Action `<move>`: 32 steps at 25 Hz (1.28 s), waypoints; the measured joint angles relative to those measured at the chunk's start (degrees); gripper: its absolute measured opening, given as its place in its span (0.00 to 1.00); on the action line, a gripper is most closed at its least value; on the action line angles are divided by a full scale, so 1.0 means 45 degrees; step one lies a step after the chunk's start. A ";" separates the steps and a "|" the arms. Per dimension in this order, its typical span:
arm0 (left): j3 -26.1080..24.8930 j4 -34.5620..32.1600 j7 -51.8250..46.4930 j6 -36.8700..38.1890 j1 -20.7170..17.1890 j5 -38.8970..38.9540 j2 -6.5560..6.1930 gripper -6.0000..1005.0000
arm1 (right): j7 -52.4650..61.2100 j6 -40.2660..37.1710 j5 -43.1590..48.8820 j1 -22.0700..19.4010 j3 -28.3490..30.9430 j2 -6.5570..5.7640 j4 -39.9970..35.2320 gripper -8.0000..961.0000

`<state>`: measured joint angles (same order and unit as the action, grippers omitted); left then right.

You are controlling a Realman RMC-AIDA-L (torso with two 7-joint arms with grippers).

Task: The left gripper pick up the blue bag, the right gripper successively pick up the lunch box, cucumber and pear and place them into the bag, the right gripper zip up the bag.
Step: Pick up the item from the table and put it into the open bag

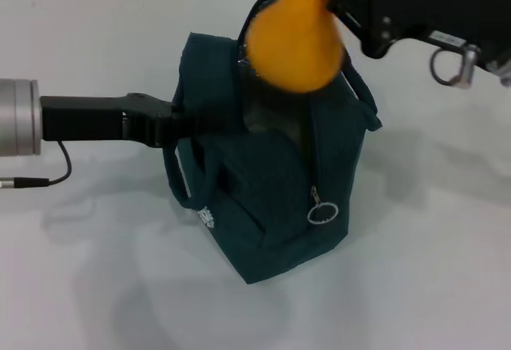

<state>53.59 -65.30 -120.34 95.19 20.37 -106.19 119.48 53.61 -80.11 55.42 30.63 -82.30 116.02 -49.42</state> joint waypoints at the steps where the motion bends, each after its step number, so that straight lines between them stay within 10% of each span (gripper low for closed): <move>1: -0.0003 0.0028 0.0030 -0.0003 0.0006 0.0002 -0.0001 0.04 | -0.0032 0.0012 -0.0002 0.0128 -0.0027 0.0013 0.0037 0.11; 32: -0.0188 0.0429 0.0475 -0.0262 0.0144 0.0490 0.0004 0.04 | -0.0560 0.1988 -0.0187 0.1666 -0.0709 0.0038 0.3684 0.14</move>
<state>52.74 -63.37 -118.20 94.01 21.02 -103.98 119.50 51.09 -71.16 54.57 38.12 -85.50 116.19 -32.84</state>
